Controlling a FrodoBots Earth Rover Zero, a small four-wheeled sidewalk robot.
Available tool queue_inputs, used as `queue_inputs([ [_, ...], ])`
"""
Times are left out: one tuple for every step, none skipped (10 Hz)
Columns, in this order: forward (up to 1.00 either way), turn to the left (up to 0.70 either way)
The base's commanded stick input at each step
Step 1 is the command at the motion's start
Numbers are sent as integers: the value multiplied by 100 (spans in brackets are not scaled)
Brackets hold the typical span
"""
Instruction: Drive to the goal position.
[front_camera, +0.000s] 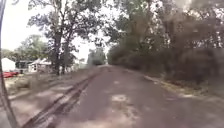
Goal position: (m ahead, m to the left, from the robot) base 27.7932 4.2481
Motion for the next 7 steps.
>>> queue_inputs([
  [70,0],
  [70,0],
  [70,0],
  [70,0],
  [70,0],
  [70,0],
  [70,0],
])
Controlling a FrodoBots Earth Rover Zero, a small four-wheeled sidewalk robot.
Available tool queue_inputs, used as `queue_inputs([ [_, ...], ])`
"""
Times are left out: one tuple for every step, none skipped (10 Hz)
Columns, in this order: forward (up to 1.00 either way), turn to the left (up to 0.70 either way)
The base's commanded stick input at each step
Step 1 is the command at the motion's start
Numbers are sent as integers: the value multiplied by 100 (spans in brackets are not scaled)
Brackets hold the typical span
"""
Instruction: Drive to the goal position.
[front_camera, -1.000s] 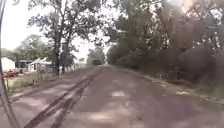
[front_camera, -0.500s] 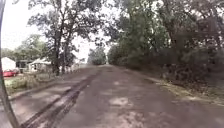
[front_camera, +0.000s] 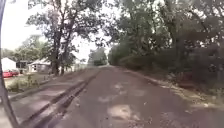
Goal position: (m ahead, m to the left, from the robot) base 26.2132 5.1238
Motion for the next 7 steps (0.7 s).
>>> queue_inputs([
  [70,0],
  [70,0],
  [70,0],
  [70,0],
  [70,0],
  [70,0],
  [70,0],
])
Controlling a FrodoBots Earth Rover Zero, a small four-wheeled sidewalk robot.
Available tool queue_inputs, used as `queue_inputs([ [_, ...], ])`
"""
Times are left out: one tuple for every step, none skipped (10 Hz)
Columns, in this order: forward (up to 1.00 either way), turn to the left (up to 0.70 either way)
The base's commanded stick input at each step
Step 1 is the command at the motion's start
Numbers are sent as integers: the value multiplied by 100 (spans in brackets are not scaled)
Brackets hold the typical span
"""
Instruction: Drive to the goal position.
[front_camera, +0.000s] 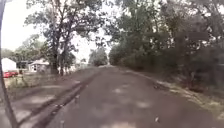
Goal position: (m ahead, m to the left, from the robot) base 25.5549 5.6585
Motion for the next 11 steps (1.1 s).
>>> queue_inputs([
  [70,0],
  [70,0],
  [70,0],
  [70,0],
  [70,0],
  [70,0],
  [70,0],
  [70,0],
  [70,0],
  [70,0],
  [70,0],
])
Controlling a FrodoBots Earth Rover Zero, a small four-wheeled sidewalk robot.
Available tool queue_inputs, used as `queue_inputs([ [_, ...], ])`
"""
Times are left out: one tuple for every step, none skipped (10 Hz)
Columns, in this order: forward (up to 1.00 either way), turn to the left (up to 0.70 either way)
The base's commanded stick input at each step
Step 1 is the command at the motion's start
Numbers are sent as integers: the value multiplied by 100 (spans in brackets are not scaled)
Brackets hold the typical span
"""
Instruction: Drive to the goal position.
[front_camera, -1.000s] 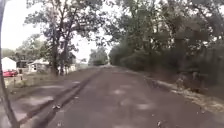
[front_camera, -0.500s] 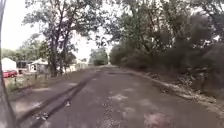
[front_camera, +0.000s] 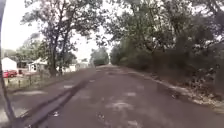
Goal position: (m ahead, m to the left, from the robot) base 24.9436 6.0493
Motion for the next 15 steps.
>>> queue_inputs([
  [70,0],
  [70,0],
  [70,0],
  [70,0],
  [70,0],
  [70,0],
  [70,0],
  [70,0],
  [70,0],
  [70,0],
  [70,0],
  [70,0],
  [70,0],
  [70,0],
  [70,0],
])
